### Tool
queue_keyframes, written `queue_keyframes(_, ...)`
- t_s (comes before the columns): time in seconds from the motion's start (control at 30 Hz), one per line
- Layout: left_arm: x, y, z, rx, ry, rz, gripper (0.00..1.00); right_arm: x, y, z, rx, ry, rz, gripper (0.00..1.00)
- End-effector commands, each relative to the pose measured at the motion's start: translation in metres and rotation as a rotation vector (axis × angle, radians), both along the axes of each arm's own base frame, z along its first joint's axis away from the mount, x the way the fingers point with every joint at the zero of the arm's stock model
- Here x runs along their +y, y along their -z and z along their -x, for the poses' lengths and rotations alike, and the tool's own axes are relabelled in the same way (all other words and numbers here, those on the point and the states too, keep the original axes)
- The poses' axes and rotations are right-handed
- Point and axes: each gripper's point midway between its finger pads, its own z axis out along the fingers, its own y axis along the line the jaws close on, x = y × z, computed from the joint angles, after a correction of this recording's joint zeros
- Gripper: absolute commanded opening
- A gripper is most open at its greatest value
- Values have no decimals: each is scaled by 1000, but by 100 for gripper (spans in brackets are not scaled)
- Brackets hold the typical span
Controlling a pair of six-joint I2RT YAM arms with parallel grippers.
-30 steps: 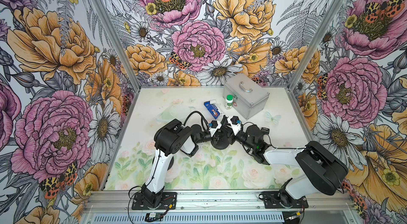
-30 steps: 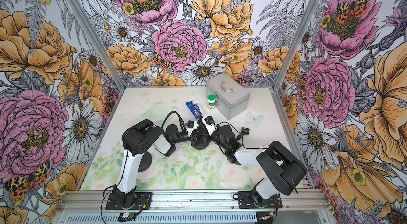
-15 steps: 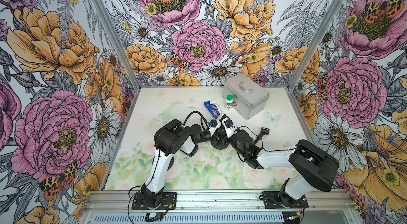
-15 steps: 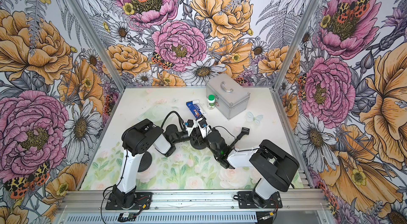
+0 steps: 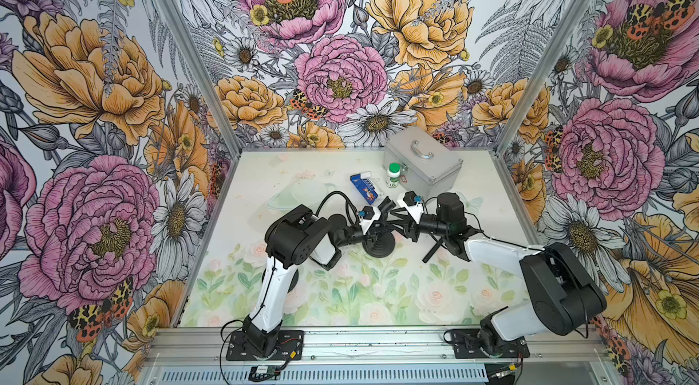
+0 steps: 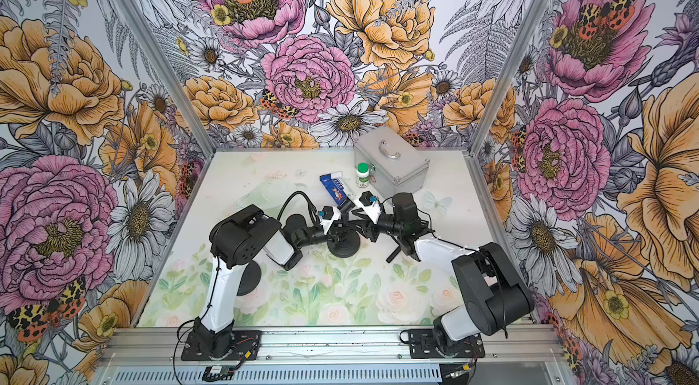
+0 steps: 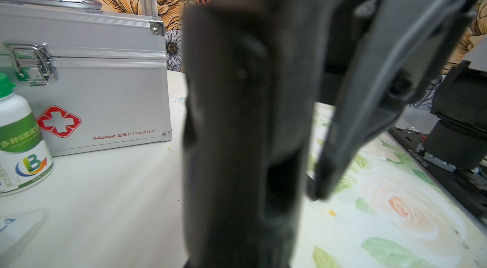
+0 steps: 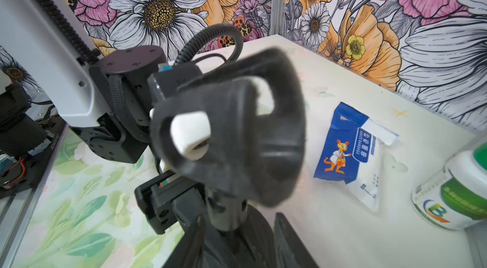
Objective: Assemble a microphone stand
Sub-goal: Screw the microphone stand pole into the microphone stand base.
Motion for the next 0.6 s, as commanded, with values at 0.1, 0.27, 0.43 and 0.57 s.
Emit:
queue_keyframes(0.1, -6, 5, 9, 37, 45, -6, 13, 22, -8, 5, 42, -173, -49, 37)
queue_keyframes(0.27, -6, 5, 8, 40, 44, -6, 13, 29, -2, 9, 32, -214, -43, 15)
queue_keyframes(0.43, -6, 4, 7, 40, 42, -4, 13, 23, 12, -5, -28, 5, 9, 0)
queue_keyframes(0.57, -6, 5, 7, 41, 40, -4, 13, -5, 9, -28, -129, 515, -6, 0)
